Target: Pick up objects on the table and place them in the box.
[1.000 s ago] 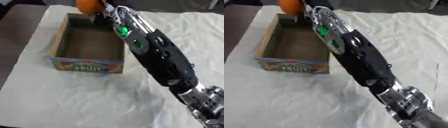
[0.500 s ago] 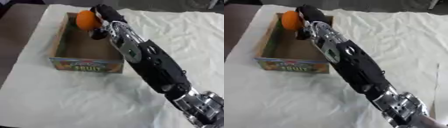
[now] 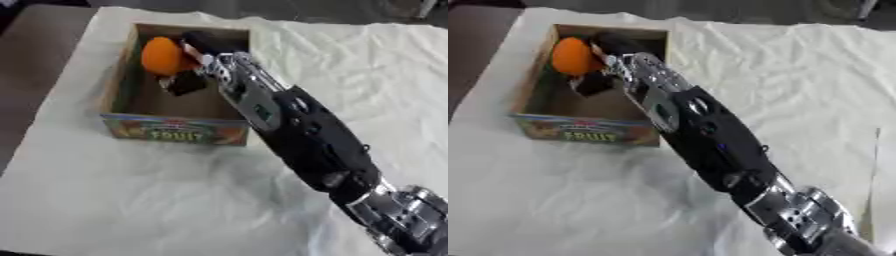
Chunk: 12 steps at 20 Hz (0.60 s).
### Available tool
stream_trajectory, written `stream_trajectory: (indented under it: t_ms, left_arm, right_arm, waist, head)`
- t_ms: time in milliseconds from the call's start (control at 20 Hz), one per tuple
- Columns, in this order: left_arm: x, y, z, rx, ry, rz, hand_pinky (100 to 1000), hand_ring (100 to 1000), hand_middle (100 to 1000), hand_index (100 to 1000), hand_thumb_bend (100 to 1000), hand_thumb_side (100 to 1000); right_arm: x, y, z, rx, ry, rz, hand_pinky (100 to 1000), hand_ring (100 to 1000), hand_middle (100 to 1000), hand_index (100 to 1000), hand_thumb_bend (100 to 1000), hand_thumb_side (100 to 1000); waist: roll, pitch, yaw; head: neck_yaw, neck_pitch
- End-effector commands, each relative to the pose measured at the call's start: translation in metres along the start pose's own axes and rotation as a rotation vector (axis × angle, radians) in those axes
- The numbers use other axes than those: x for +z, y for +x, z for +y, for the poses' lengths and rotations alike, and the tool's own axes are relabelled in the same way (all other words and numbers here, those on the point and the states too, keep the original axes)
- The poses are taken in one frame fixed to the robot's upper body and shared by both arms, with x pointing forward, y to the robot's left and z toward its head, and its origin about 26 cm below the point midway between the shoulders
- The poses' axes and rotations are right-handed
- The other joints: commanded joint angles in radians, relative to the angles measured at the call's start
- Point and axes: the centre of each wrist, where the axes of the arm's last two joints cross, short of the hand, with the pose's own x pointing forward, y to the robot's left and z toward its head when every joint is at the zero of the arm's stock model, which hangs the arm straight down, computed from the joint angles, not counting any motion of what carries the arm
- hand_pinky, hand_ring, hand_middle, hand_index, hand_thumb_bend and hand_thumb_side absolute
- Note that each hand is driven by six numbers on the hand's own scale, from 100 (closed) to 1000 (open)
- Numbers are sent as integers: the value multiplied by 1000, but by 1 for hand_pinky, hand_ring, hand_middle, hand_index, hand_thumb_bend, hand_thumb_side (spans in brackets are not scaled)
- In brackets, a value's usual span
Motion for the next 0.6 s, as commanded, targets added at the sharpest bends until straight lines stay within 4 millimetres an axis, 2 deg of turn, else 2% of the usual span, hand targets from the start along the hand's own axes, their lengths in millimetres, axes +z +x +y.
stream_trajectory:
  t_ms: [50, 200, 400, 600]
  left_arm:
    - [-4, 6, -1, 12, -6, -26, 315, 704, 865, 655, 100, 769]
    - [-4, 6, -1, 13, -7, -25, 315, 704, 865, 655, 100, 769]
    - [-4, 6, -2, 14, -6, -25, 315, 705, 865, 655, 100, 769]
    - [-3, 6, -1, 13, -5, -22, 315, 705, 865, 655, 100, 770]
  right_arm:
    - [3, 2, -13, 42, -23, 5, 946, 958, 859, 949, 529, 582]
    - [2, -1, -11, 51, -31, 33, 945, 958, 862, 953, 522, 575]
    - [-1, -3, -7, 61, -34, 58, 948, 968, 873, 959, 565, 592]
    - [0, -3, -8, 63, -53, 55, 947, 965, 862, 951, 543, 586]
  waist:
    - [5, -17, 3]
    - [4, -16, 3]
    - [5, -14, 5]
    - [6, -12, 3]
  head:
    - [2, -11]
    - [2, -12]
    - [-1, -12]
    - [0, -12]
